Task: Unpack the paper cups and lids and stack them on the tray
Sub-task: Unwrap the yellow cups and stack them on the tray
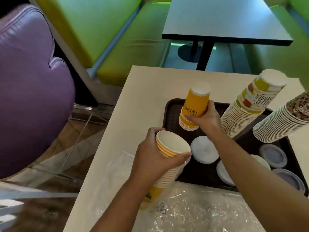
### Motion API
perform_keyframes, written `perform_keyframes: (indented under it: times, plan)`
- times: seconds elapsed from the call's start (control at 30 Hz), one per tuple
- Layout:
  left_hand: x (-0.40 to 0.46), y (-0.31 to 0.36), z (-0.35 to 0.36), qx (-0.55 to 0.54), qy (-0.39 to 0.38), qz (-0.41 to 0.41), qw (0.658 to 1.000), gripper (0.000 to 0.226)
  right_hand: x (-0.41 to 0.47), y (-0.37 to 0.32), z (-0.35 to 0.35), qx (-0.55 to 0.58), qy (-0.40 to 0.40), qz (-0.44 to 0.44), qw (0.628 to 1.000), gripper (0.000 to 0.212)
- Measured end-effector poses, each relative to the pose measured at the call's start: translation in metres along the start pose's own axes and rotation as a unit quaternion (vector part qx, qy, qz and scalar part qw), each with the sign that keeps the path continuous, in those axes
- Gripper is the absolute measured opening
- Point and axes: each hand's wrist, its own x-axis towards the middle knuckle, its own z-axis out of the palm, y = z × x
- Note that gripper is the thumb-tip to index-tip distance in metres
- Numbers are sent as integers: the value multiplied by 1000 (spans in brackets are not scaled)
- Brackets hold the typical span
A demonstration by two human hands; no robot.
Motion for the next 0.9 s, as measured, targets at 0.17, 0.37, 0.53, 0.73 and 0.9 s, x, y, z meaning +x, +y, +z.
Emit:
perform_keyframes:
  times: [0.17,0.37,0.53,0.73,0.9]
  plan:
    - [2,-1,1,-5,2,-1,1000,75,-2,16,9,-33,20,-12,999,87]
    - [1,2,1,1,6,-1,1000,76,-4,17,9,-51,4,-5,999,91]
    - [-4,3,3,6,14,0,1000,79,-39,0,-8,10,115,-115,987,70]
    - [-15,9,6,8,27,9,1000,80,-96,-38,-36,-9,-51,-200,979,46]
    - [-28,16,13,7,13,30,999,79,-123,-66,-54,-96,-344,-110,927,74]
